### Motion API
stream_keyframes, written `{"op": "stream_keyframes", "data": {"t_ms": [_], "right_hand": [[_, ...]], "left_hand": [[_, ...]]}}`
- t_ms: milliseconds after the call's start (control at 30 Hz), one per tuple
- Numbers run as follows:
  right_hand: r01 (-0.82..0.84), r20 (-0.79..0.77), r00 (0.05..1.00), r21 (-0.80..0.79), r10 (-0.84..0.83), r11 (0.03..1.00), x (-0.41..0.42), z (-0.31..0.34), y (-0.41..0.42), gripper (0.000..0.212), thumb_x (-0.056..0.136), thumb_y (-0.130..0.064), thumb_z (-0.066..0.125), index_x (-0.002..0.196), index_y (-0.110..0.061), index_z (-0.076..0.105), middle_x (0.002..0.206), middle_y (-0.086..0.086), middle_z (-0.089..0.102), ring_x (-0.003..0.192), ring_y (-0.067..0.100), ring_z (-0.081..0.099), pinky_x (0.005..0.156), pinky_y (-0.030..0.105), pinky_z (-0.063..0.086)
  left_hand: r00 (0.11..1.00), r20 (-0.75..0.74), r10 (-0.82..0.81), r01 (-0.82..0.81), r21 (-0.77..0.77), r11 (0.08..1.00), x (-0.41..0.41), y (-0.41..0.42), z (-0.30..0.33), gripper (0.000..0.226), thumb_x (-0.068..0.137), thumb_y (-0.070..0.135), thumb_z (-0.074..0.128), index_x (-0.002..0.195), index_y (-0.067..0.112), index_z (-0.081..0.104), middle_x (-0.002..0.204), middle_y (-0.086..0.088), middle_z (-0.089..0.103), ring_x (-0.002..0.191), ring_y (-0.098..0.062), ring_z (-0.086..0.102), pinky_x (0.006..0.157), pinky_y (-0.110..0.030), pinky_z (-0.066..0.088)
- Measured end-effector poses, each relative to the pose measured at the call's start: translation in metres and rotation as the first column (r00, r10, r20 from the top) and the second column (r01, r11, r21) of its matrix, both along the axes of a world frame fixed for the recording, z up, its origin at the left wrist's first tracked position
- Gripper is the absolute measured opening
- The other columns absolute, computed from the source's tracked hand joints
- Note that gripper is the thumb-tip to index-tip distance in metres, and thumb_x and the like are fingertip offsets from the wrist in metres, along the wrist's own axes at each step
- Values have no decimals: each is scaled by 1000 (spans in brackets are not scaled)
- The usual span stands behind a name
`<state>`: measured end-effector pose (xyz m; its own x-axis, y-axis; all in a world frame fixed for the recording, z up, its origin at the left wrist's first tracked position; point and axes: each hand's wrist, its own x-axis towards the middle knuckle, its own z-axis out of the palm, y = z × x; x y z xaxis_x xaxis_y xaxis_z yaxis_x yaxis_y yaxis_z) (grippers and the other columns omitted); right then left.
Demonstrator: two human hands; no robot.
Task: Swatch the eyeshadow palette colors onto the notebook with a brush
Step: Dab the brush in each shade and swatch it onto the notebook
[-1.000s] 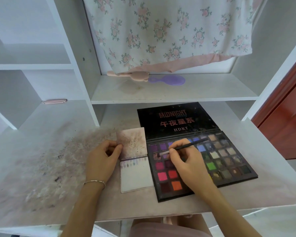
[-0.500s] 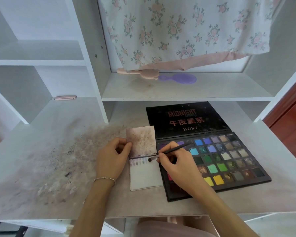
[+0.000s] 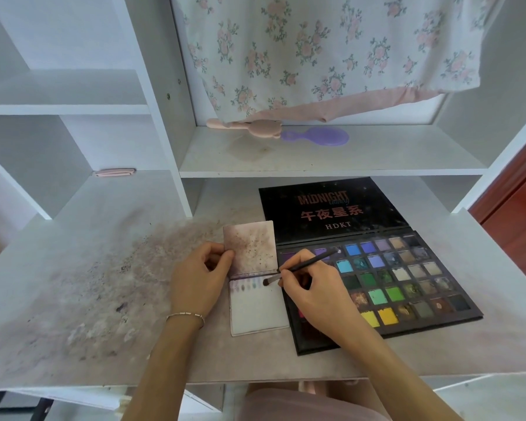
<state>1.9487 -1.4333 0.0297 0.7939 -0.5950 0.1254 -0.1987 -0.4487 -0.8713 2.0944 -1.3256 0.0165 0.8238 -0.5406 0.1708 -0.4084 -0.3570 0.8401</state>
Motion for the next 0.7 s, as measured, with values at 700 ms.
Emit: {"op": "stream_keyframes", "data": {"t_ms": [700], "right_hand": [[-16, 6, 1000, 5, 16, 1000, -1, 1, 0, 21, 88, -16, 54, 74, -32, 48, 66, -8, 57, 65, -5, 54, 56, 8, 43]], "left_hand": [[1000, -11, 9, -9, -21, 1000, -1, 0, 1, 22, 84, 19, 64, 71, 36, 58, 68, 14, 63, 66, 1, 58, 56, -2, 39]]}}
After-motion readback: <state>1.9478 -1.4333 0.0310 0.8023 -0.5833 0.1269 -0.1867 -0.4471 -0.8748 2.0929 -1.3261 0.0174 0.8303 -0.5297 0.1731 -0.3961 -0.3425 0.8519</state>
